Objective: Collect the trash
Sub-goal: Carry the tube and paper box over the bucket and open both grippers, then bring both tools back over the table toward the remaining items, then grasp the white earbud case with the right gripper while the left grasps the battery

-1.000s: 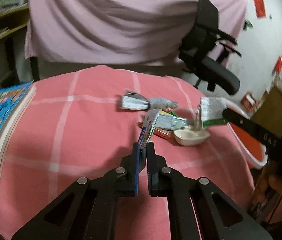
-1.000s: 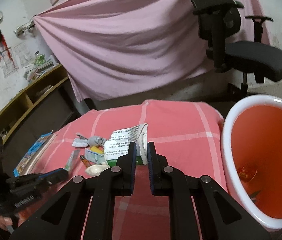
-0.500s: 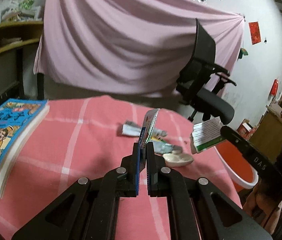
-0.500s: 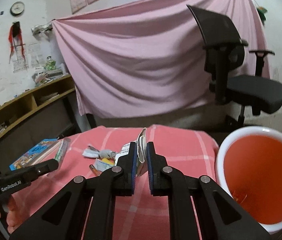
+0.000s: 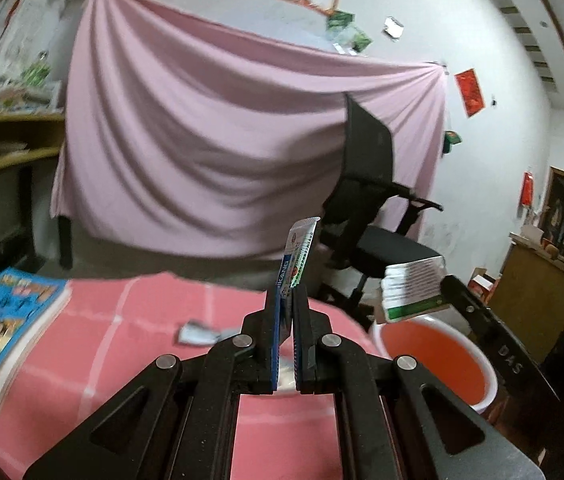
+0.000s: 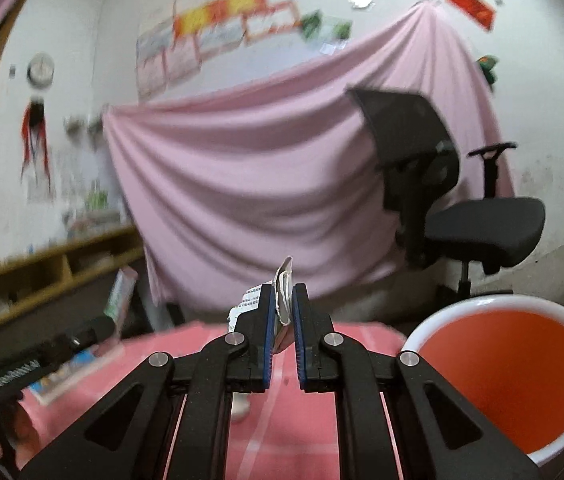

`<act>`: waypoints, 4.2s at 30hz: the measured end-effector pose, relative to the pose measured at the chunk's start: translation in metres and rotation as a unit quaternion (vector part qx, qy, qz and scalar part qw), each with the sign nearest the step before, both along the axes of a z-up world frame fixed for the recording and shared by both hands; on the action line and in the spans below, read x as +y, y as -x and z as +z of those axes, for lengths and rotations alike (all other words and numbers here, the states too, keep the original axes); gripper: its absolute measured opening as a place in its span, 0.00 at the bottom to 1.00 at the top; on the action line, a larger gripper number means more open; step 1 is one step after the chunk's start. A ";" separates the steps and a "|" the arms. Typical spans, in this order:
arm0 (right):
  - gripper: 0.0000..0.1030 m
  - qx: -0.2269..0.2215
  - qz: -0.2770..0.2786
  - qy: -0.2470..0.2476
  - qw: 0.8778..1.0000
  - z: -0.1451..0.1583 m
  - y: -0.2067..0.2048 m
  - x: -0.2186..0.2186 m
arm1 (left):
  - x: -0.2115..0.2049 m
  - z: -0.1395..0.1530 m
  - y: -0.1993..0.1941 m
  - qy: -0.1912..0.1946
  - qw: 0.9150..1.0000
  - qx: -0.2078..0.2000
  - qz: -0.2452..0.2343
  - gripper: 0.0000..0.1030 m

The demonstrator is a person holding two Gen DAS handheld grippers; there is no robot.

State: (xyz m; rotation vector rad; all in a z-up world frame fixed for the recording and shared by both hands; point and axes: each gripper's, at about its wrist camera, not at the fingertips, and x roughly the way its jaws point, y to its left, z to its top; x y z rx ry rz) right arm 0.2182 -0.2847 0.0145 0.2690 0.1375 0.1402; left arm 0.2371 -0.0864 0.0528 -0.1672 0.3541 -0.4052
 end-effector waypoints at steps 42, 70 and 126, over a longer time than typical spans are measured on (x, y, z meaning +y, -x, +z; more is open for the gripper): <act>0.11 0.105 -0.188 -0.143 0.966 -0.053 0.013 -0.163 | -0.212 -0.038 -0.050 -0.089 0.972 0.167 -0.141 0.05; 1.00 -0.020 -0.114 -0.047 0.992 0.016 0.032 -0.046 | -0.024 0.031 0.013 -0.044 0.996 0.009 0.079 0.56; 0.72 0.344 0.146 0.154 0.914 -0.069 -0.095 0.104 | 0.097 -0.069 -0.060 -0.081 0.962 0.173 0.193 0.98</act>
